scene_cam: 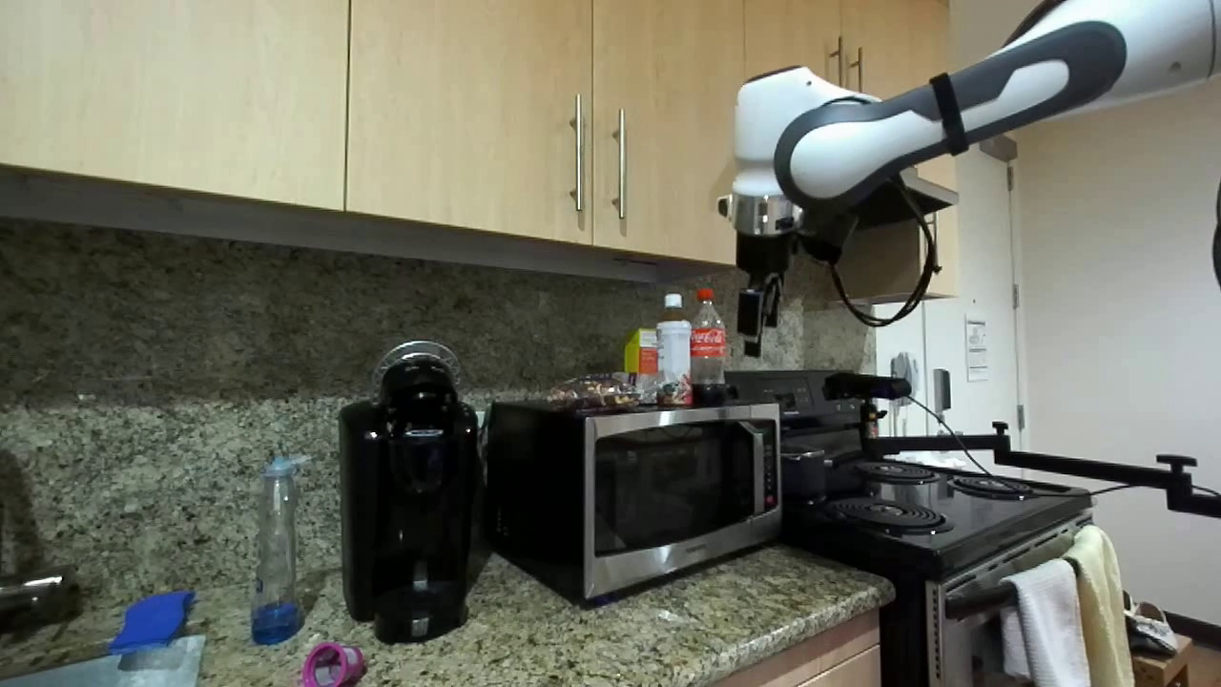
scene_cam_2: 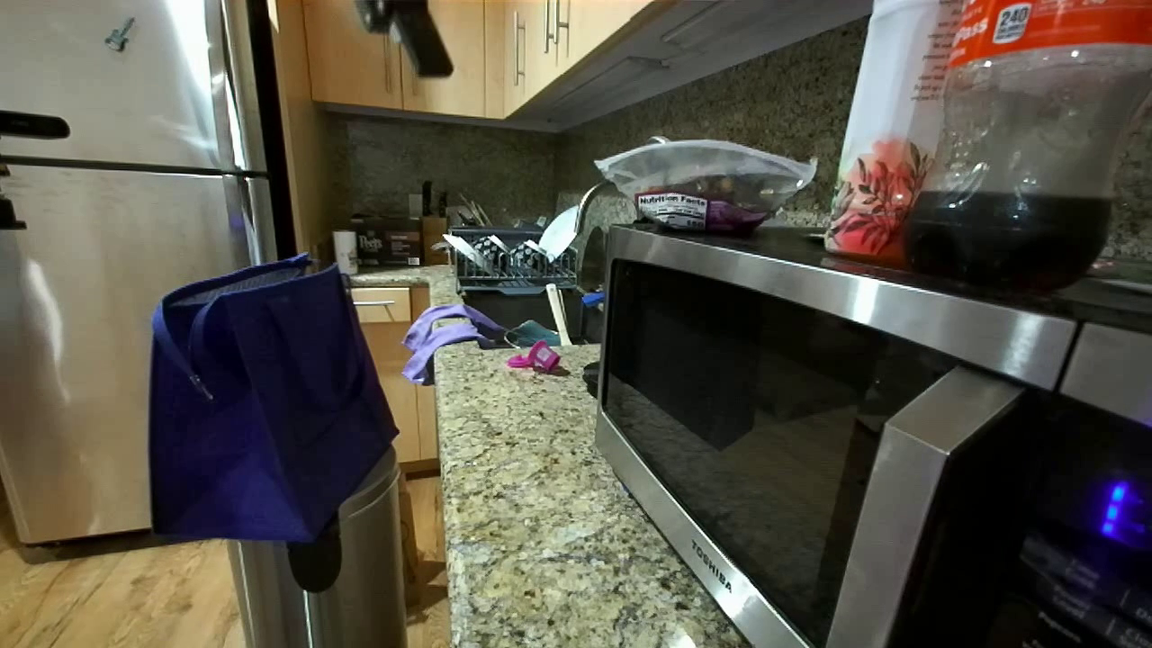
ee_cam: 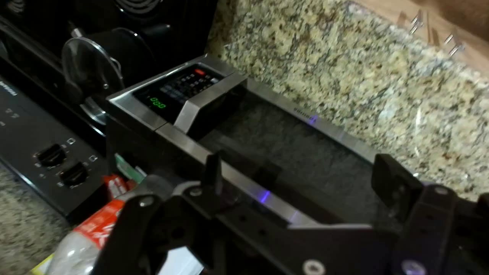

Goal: Put the coca cola bottle on the top of the microwave

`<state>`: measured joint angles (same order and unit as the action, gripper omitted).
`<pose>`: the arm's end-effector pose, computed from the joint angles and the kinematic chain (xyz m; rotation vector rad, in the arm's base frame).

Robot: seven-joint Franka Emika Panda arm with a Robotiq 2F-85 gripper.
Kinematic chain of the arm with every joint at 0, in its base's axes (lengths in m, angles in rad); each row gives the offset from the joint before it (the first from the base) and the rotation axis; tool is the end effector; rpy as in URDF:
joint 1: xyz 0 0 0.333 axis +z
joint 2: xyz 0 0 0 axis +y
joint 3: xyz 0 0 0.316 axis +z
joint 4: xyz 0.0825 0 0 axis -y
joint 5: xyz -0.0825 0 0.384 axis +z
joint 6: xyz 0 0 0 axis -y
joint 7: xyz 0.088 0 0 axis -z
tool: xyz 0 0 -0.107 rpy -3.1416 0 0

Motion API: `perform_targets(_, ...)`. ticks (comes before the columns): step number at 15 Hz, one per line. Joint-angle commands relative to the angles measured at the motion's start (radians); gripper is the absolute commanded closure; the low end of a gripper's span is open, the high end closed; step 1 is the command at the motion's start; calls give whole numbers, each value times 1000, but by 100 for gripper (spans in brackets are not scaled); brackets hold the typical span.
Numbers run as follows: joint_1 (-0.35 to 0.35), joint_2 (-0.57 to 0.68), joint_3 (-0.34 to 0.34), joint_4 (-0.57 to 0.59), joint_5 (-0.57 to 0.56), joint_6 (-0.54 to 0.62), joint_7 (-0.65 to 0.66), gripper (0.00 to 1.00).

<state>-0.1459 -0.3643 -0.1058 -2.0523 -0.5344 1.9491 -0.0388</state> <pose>0.4449 -0.1575 0.6209 2.6159 -0.0993 0.2473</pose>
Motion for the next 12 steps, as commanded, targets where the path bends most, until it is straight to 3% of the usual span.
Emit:
perform_targets(1,23,-36,6,-115,27,-45,-79,0)
perform_targets(6,52,-31,9,-196,51,-121,-123,0)
perform_targets(10,84,-45,11,-260,180,-47,-57,0)
perform_targets(12,98,-78,16,-320,244,58,-20,0)
